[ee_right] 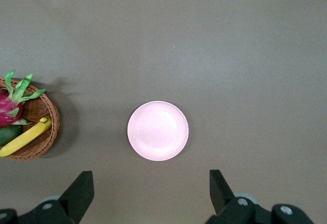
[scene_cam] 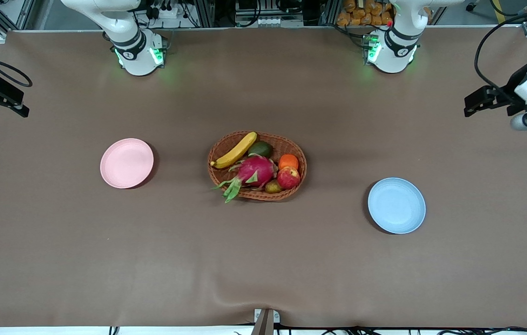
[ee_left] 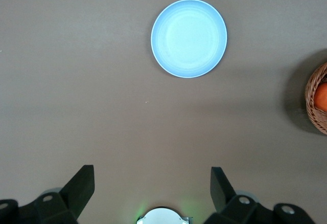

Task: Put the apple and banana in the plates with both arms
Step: 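Reach the left gripper over the basket toward the red apple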

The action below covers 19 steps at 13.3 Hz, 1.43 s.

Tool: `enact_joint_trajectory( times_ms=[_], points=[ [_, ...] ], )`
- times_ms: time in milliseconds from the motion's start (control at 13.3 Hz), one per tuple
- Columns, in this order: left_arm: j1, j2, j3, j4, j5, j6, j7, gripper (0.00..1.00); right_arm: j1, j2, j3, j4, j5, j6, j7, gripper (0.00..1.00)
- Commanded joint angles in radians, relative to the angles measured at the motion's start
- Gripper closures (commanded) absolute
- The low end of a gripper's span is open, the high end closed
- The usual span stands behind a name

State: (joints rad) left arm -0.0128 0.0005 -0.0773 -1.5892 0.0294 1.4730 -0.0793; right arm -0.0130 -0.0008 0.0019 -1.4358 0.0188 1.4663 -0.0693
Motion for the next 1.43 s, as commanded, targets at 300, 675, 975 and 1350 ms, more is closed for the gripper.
enact_joint_trajectory(
  times_ms=[300, 675, 975, 1350],
  points=[
    [-0.015, 0.104, -0.094, -0.009, -0.052, 0.121, -0.127, 0.0, -0.018, -0.001, 0.015, 0.002, -0.003, -0.011, 0.012, 0.0],
    [-0.074, 0.22, -0.217, -0.009, -0.046, 0.28, -0.425, 0.0, -0.019, -0.001, 0.013, 0.003, -0.003, -0.017, 0.012, 0.0],
    [-0.182, 0.305, -0.216, -0.003, -0.037, 0.397, -0.642, 0.0, -0.022, 0.002, 0.015, 0.009, -0.002, -0.017, 0.003, 0.0],
    [-0.245, 0.378, -0.217, -0.005, -0.037, 0.492, -0.755, 0.0, -0.018, 0.008, 0.015, 0.005, -0.002, -0.023, 0.008, 0.0]
  ],
)
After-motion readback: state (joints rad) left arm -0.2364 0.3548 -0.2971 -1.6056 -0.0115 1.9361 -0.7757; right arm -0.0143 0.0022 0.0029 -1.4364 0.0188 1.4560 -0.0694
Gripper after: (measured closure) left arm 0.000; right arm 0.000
